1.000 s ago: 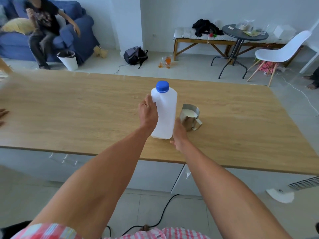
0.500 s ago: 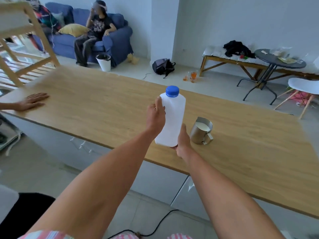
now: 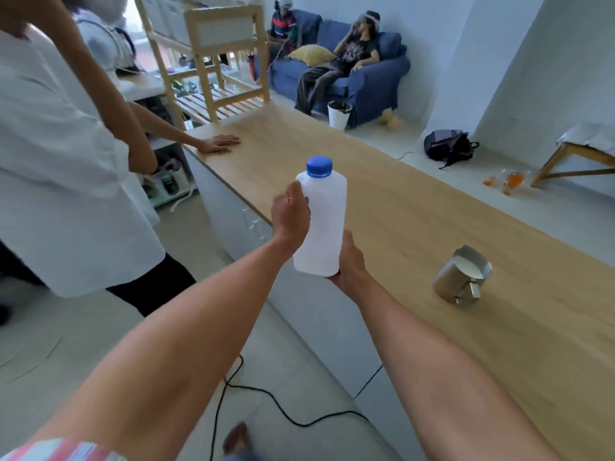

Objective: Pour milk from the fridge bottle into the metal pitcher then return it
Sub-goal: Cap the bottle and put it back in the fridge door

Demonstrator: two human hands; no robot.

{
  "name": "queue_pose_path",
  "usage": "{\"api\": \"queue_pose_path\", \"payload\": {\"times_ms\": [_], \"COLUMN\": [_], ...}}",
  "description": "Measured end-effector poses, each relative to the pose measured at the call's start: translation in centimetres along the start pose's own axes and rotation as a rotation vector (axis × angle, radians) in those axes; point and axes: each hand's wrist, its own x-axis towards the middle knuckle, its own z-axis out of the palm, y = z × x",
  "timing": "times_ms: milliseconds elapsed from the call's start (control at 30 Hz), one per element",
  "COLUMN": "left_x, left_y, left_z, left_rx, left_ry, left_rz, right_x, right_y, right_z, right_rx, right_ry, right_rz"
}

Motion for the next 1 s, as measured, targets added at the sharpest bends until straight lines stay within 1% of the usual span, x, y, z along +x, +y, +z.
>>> {"api": "queue_pose_path", "payload": {"times_ms": [100, 300, 400, 500, 600, 767, 867, 1000], "left_x": [-0.2, -1.0, -1.8, -3.2, -5.1, -9.6, -12.8, -17.0], "left_y": [0.2, 0.8, 0.7, 0.5, 0.7, 0.9, 1.1, 0.5], "left_z": [-5.1, -16.4, -22.8, -29.7, -36.8, -47.5, -52.8, -59.4], "left_rx": [0.033, 0.027, 0.032, 0.024, 0.013, 0.049, 0.085, 0.118], "left_ry": [0.13, 0.345, 0.455, 0.556, 0.685, 0.886, 0.993, 1.118], "left_rz": [0.034, 0.074, 0.065, 0.048, 0.074, 0.097, 0.113, 0.071], "right_x": [-1.1, -3.9, -6.4, -9.9, -14.0, -20.3, -24.3, -29.2], "right_y": [0.9, 3.5, 5.1, 6.8, 8.9, 13.6, 16.3, 20.1], "right_z": [4.6, 15.0, 20.4, 26.1, 31.8, 40.5, 45.0, 49.7], "right_rx": [-0.113, -0.145, -0.222, -0.291, -0.308, -0.359, -0.41, -0.522], "right_ry": [-0.11, -0.291, -0.369, -0.489, -0.618, -0.781, -0.848, -0.932], "right_rz": [-0.019, 0.011, 0.015, 0.019, 0.01, 0.037, 0.051, 0.072]}}
